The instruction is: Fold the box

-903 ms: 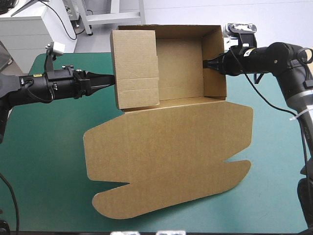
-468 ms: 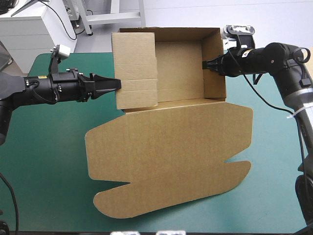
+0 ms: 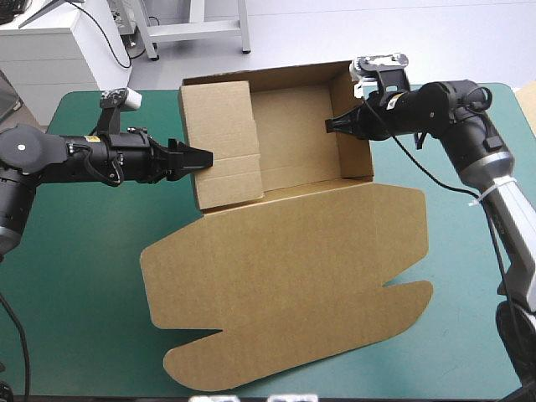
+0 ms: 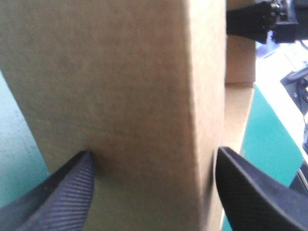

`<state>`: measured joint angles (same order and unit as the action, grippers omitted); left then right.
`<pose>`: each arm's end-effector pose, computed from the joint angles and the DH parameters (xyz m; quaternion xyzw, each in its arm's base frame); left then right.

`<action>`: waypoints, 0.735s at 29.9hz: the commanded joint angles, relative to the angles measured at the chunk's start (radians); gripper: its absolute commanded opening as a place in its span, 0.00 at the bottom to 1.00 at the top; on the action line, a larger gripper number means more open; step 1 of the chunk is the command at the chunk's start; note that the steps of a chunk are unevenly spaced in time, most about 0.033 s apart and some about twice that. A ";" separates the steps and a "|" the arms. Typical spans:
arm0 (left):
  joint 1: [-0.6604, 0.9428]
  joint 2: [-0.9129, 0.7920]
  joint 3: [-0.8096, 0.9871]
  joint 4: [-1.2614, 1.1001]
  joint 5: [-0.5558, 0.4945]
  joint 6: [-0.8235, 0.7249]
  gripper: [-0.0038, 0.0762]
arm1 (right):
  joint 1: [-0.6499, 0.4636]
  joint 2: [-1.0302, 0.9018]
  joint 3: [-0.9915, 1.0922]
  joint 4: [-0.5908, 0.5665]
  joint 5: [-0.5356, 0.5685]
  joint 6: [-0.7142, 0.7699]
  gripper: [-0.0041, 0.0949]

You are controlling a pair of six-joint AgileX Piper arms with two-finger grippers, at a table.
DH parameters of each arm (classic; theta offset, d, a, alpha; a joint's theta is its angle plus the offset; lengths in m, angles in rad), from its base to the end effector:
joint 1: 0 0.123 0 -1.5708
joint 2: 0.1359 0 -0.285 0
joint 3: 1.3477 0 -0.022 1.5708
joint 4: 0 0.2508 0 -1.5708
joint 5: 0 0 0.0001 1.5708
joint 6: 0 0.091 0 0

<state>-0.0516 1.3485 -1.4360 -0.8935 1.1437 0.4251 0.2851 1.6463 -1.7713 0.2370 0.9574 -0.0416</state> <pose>0.2609 -0.0781 0.4276 0.1505 0.8498 -0.3715 0.3422 0.3470 0.1199 0.4162 -0.1247 0.9013 0.1634 0.3813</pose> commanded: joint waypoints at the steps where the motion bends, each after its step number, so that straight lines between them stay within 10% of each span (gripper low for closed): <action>1: -0.005 -0.030 -0.029 0.023 -0.087 -0.054 0.68 | 0.047 -0.041 -0.028 -0.027 -0.079 0.047 0.03; 22: -0.242 -0.030 -0.029 0.579 -0.266 -0.436 0.54 | 0.130 -0.041 -0.028 -0.124 -0.037 0.193 0.03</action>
<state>-0.2680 1.3476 -1.4360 -0.3416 0.9412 0.0705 0.4046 1.6519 -1.7713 0.0834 0.9609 0.1294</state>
